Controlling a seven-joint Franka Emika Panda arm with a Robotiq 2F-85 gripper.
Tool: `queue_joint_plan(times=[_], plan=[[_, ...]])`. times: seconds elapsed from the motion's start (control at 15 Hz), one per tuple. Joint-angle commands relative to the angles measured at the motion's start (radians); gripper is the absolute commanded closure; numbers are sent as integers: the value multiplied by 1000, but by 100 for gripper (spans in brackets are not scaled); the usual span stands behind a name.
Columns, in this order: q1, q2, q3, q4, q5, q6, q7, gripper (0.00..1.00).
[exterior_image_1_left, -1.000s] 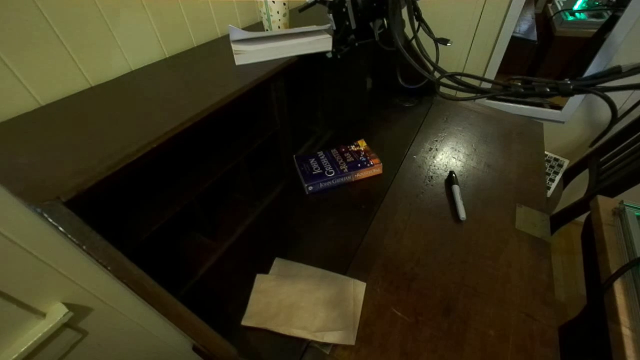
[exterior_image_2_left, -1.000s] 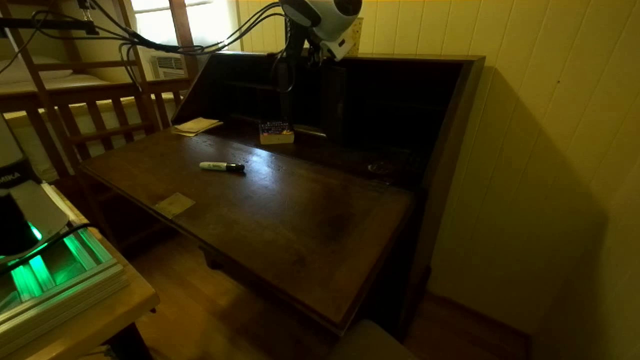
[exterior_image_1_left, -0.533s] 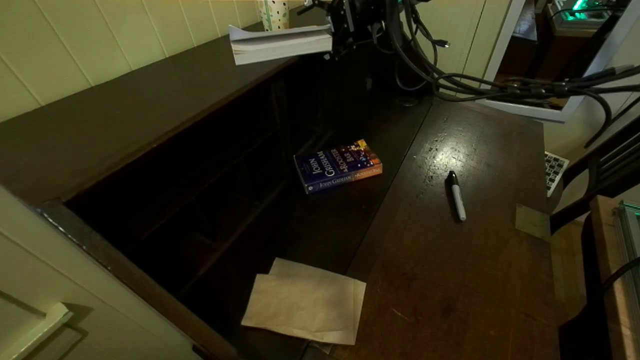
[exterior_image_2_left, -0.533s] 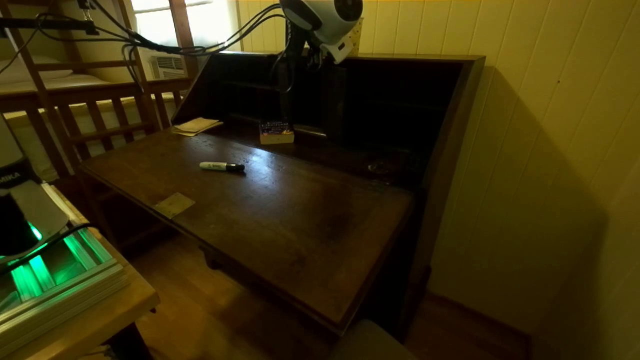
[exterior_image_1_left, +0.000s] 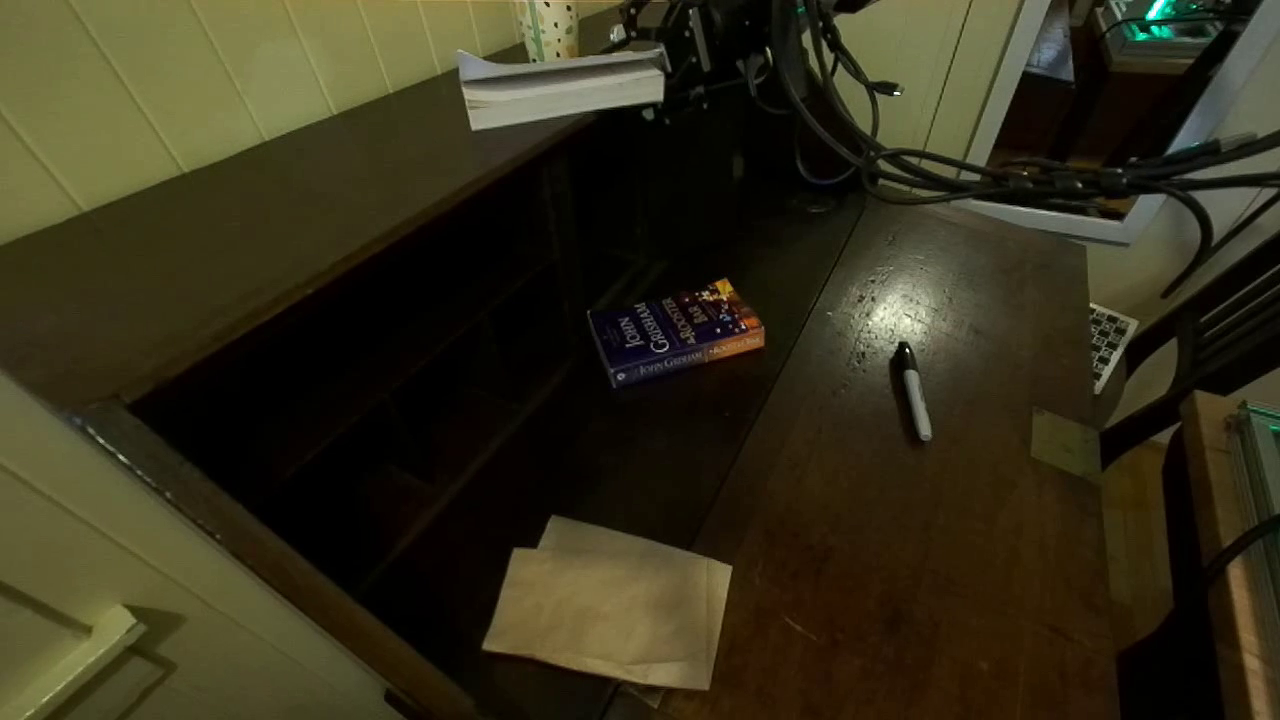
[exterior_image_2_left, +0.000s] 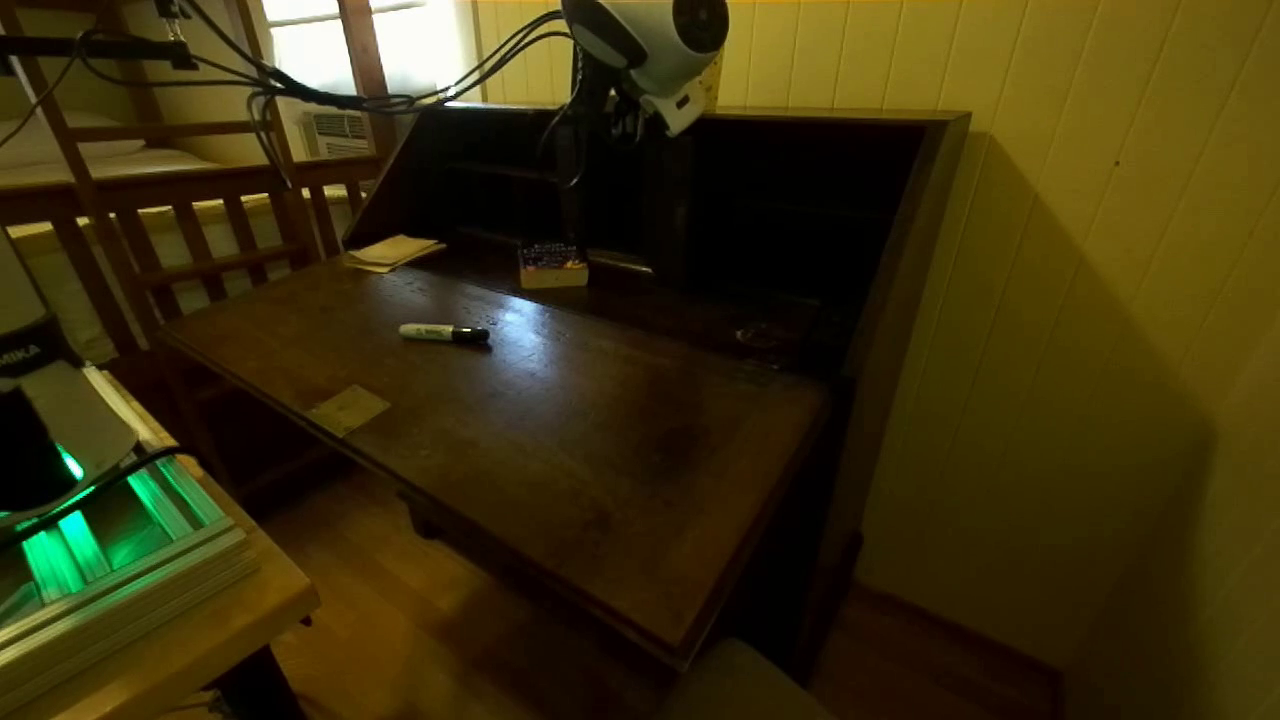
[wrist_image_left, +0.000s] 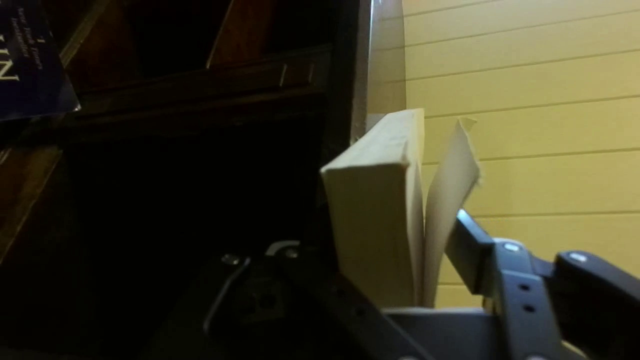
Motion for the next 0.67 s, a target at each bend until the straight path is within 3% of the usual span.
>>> queue_joint_plan(times=[0.0, 0.13, 0.6], plan=[[-5, 27, -5, 41, 10, -35, 39, 68], [-7, 30, -9, 41, 8, -48, 44, 81], [-5, 25, -18, 40, -31, -83, 75, 84]])
